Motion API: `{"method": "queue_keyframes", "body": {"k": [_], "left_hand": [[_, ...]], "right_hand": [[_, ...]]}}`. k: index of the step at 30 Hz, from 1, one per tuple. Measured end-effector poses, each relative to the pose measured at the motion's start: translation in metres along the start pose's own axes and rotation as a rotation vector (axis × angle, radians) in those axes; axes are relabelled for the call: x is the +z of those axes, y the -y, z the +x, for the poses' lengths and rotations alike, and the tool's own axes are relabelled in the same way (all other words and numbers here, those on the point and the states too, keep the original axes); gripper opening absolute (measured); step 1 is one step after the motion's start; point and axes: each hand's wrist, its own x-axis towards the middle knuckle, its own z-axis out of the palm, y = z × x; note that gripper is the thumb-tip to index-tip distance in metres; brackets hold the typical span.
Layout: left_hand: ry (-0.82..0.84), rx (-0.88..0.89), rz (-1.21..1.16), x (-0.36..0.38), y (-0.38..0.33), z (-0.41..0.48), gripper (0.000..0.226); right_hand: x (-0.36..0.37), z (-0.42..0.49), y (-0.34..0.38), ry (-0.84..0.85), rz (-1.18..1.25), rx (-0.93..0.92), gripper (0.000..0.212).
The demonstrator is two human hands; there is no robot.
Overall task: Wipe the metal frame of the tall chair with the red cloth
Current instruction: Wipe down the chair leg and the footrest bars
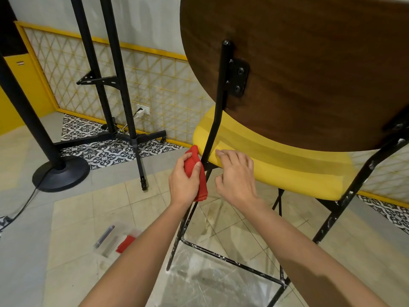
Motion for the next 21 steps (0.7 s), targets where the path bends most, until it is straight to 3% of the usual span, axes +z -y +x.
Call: {"method": "queue_keyframes", "body": {"k": [13, 21], "left_hand": [[0.114, -0.01, 0.056, -0.005, 0.032, -0.002, 0.031], [0.22, -0.125, 0.125, -0.005, 0.05, 0.0, 0.035]], "right_hand": [[0.011, -0.008, 0.008, -0.032, 0.0, -0.042, 0.059], [0.027, -0.027, 0.013, 0.05, 0.062, -0.052, 0.057]]}}
